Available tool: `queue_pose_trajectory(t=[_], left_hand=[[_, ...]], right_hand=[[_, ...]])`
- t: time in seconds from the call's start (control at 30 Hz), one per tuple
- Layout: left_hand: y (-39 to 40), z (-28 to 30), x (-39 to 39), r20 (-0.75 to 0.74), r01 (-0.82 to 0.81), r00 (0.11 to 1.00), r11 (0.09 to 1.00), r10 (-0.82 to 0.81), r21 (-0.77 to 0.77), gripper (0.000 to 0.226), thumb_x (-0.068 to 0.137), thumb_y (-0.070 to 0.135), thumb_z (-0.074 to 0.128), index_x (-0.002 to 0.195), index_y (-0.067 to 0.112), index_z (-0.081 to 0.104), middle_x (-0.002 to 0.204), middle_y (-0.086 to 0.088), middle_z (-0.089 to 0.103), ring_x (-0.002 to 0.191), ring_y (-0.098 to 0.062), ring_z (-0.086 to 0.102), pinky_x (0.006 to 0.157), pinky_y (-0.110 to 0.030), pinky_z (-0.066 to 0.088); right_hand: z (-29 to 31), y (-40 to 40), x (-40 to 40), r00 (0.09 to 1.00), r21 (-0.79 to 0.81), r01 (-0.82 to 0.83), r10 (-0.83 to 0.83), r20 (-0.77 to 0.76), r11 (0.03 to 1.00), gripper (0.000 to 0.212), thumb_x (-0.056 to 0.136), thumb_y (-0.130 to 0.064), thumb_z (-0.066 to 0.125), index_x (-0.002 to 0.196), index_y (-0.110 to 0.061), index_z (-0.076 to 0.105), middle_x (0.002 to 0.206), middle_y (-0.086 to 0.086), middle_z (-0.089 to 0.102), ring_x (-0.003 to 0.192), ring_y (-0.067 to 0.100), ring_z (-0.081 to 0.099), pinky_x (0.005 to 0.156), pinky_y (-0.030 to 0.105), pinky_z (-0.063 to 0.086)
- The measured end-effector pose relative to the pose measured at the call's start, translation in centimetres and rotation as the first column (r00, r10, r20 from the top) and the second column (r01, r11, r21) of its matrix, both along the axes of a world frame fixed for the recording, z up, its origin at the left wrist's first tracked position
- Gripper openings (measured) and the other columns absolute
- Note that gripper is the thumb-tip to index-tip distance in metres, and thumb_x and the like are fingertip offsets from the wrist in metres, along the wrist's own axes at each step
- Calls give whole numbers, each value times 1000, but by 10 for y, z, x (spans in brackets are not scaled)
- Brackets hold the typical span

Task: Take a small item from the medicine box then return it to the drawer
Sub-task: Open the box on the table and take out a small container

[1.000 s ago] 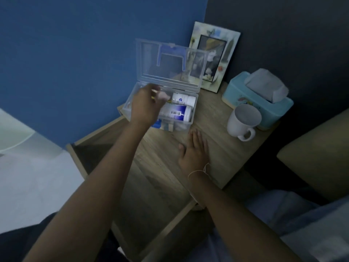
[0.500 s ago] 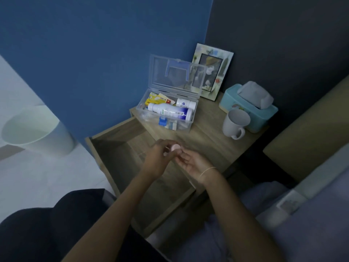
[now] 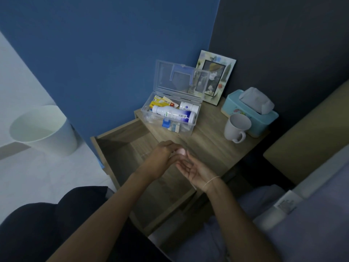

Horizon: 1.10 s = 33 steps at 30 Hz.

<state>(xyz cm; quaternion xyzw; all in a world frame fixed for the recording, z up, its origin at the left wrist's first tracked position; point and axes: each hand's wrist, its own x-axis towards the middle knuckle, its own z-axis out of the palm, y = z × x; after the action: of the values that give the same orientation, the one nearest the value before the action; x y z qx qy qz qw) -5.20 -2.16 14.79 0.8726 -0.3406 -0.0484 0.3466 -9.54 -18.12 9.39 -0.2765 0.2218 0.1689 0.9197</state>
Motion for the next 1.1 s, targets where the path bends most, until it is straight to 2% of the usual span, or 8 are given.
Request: queue_pose_trajectory(t=[0.2,0.37,0.47,0.57,0.77,0.87,0.97,1.1], left_hand=[[-9,-4,-1,71,-89,994,991,82,99,37,92,35,54,114,6,61,107,-13,62,101,-25,56,88,-34,45],[-12,-5,1,-7,-134,991,987,135,89,51,89,53,50,120,13,54,109,-7,62,97,-20,60,82,-36,52],[-11,-5,4,-88,2,996,999,2,46,59,89,36,60,142,23,37,132,-2,55,114,-18,55,93,-31,47],[-14,-5,6,-25,81,996,995,-80,64,47,90,17,59,136,19,49,133,-4,56,118,-19,55,100,-31,46],[-26,-1,11,-10,-6,1000,970,9,241,36,92,34,54,123,14,54,115,-10,56,101,-26,59,86,-43,51],[-30,3,12,6,-65,998,970,65,235,47,89,46,56,122,12,53,116,-10,59,104,-27,59,86,-44,50],[-32,9,14,-107,64,993,988,-49,141,58,87,32,63,139,18,42,136,-8,51,119,-25,53,97,-43,47],[-37,12,17,-117,144,985,979,-128,147,32,92,15,55,124,15,60,126,-9,58,113,-23,56,96,-39,48]], right_hand=[[-1,7,-2,995,31,61,-64,82,998,20,81,-13,64,94,-2,76,106,18,72,101,22,70,75,31,58],[2,5,-5,994,-27,84,-82,72,996,27,80,-11,62,104,0,71,108,18,72,103,23,69,74,30,59],[5,-3,-2,994,-45,113,-113,4,993,25,85,-13,61,106,-1,67,102,18,74,95,23,72,70,30,59],[6,-8,0,992,-49,118,-120,-32,992,22,85,-12,62,103,0,68,101,19,73,93,25,72,69,31,60],[5,-8,-1,992,-32,122,-122,-20,992,20,82,-11,63,96,0,72,99,19,74,92,25,72,69,33,60],[4,-9,0,989,-35,142,-143,-23,989,19,91,-7,53,95,0,70,94,17,75,87,23,73,67,32,60],[5,-12,0,991,-104,131,-133,-5,986,31,83,-13,63,113,-3,63,103,16,73,94,23,72,70,32,60],[4,-15,1,987,-80,161,-160,21,984,37,78,-10,66,115,-7,61,107,18,72,99,26,70,73,36,60]])
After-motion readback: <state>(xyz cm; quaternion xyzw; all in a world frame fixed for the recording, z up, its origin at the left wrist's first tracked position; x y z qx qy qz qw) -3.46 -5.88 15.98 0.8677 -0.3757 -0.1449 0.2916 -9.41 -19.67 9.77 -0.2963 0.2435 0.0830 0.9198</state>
